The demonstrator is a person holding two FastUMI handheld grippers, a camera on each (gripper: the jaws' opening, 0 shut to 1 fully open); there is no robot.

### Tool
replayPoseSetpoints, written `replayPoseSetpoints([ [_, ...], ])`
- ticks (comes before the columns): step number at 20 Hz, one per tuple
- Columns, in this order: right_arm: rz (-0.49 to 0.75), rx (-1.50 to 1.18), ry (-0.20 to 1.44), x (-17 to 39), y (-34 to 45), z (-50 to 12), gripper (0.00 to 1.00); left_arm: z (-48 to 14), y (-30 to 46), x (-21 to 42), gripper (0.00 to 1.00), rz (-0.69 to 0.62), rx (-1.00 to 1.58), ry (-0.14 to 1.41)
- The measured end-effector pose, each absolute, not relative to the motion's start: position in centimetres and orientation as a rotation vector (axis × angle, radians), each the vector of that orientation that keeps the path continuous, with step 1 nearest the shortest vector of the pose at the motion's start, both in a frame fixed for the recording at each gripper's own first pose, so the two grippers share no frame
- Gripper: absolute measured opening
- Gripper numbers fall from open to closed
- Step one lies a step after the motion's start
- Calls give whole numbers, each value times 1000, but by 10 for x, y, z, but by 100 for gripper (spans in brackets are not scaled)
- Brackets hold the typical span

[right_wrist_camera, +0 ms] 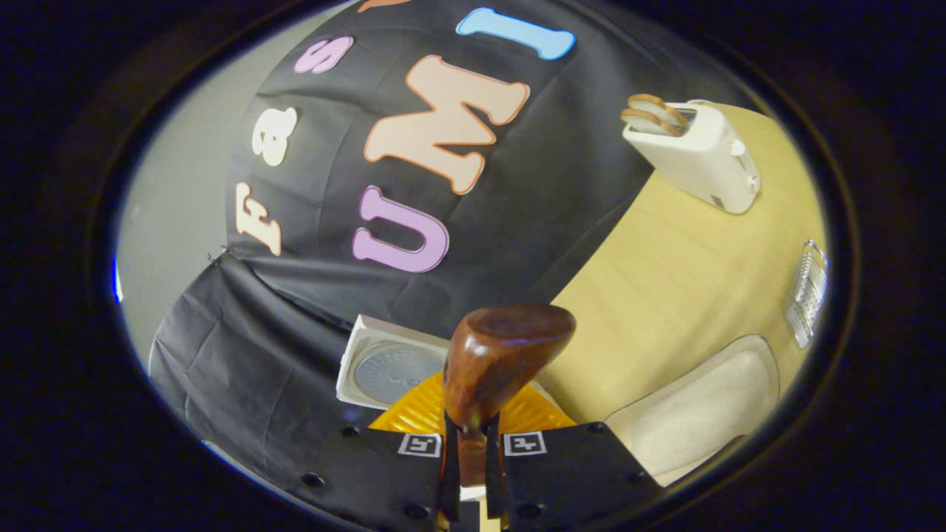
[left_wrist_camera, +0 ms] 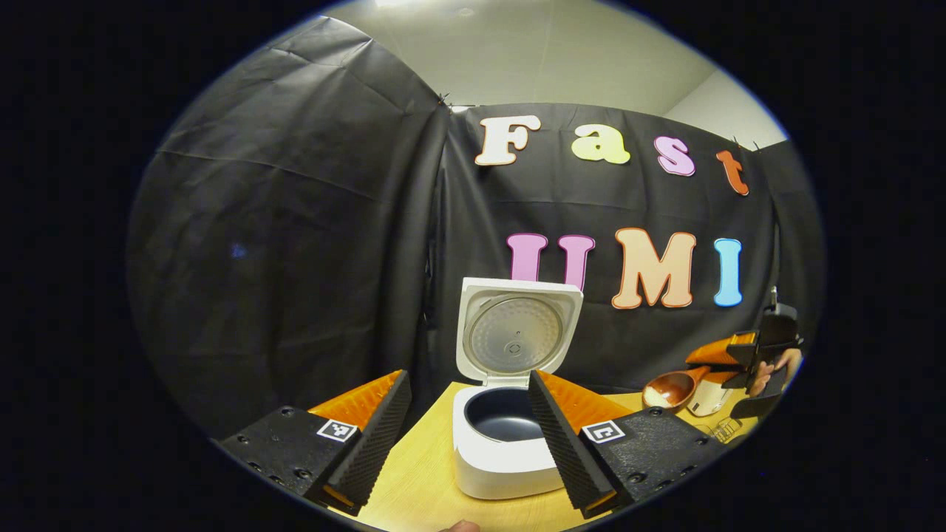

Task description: Close the left gripper, press the button to open the rice cooker; take a wooden spoon from the chopstick holder with the right hand, scoop a spoonful of rice and pour it into the rice cooker, then put the wooden spoon back into the chopstick holder.

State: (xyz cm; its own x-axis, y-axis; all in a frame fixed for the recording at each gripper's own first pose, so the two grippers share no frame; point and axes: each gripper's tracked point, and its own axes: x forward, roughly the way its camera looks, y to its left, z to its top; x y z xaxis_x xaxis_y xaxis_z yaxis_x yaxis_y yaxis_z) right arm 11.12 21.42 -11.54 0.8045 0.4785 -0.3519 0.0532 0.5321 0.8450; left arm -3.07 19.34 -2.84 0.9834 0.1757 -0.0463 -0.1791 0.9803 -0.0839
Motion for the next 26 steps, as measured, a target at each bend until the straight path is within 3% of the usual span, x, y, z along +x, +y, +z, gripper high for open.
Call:
replayPoseSetpoints([
  [13, 425, 837, 656, 146, 382, -126, 17, -51, 259, -46, 91, 258, -109, 72],
  [26, 458, 436, 708, 156, 444, -203, 16, -78, 297, -57, 94, 344, -136, 120],
])
